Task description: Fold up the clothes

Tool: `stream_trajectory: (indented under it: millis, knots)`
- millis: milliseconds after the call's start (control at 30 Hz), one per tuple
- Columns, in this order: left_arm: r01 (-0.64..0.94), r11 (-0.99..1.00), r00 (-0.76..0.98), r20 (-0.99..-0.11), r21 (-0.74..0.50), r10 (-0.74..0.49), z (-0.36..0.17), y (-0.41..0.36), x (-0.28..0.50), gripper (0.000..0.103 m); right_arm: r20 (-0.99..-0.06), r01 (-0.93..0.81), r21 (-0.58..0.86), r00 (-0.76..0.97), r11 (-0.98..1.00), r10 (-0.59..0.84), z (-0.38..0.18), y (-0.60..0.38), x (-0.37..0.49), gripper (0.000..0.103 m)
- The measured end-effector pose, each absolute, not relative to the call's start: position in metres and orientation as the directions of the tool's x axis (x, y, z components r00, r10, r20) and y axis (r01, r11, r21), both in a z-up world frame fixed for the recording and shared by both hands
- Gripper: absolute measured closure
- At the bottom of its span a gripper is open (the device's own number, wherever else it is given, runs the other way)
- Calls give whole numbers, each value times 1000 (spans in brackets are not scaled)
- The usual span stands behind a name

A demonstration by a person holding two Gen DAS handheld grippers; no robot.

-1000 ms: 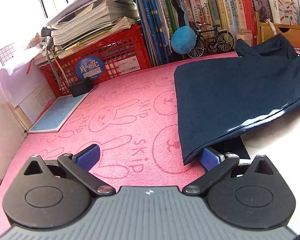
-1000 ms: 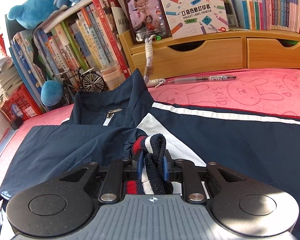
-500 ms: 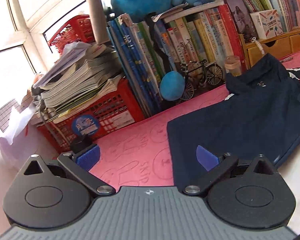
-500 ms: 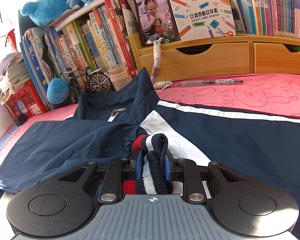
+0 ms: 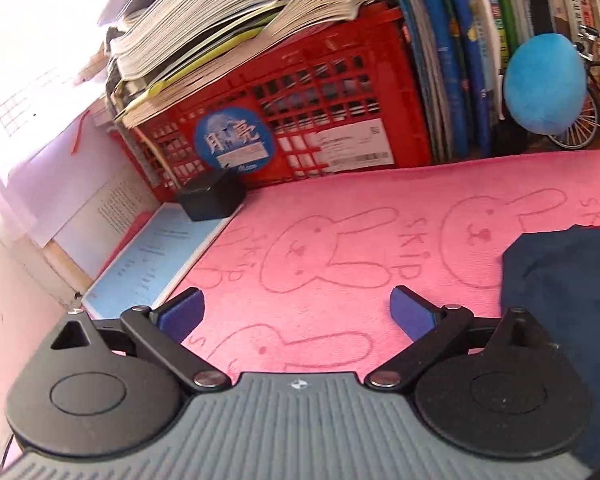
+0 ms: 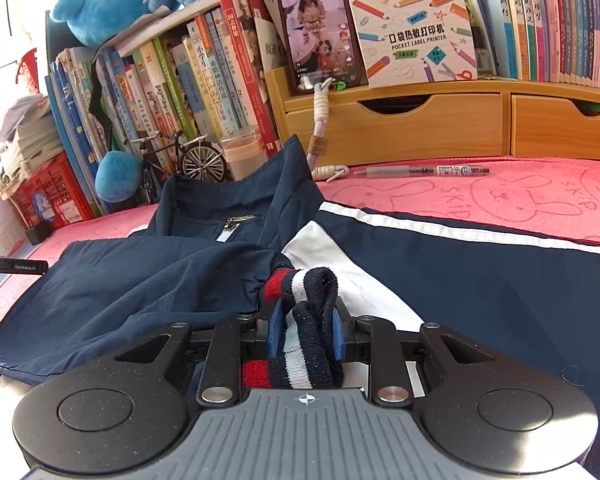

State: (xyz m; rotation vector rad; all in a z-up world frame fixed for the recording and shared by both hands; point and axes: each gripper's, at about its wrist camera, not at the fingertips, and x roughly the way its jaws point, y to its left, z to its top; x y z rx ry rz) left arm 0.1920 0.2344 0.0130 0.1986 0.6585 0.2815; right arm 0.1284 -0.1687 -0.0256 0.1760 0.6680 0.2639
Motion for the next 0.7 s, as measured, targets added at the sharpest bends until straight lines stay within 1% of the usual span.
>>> stream_trajectory:
  millis: [33,100,200,233,267,433,533,700]
  knots:
    - [-195,948,762,-569,250,307,16,238,188,6,-586,-184,245,753,952,297,-26,-169,128,76]
    - [-198,957,777,-562,211,284,21,245,181,6,-586,-185,246,753,952,298,-26,-169,129,76]
    - [-191,968,797,-550,162,249,27,253,170,4,-587,-185,244,753,952,297,-26,-169,129,76]
    - [-155,970,800,-553,186,233,26,245,169,1,-587,-186,244,753,952,297,-26,-169,129,76]
    - [-118,971,802,-556,209,217,26,237,168,0,-587,-185,244,753,952,297,-26,-169,128,76]
    - [67,946,807,-575,317,136,21,201,163,0,-586,-185,252,753,950,301,-26,-170,128,76]
    - [152,933,825,-561,327,63,22,208,141,0,-584,-185,261,751,947,308,-26,-171,128,76]
    - [88,992,772,-635,85,-13,30,238,160,0,-583,-185,267,751,946,311,-26,-171,128,76]
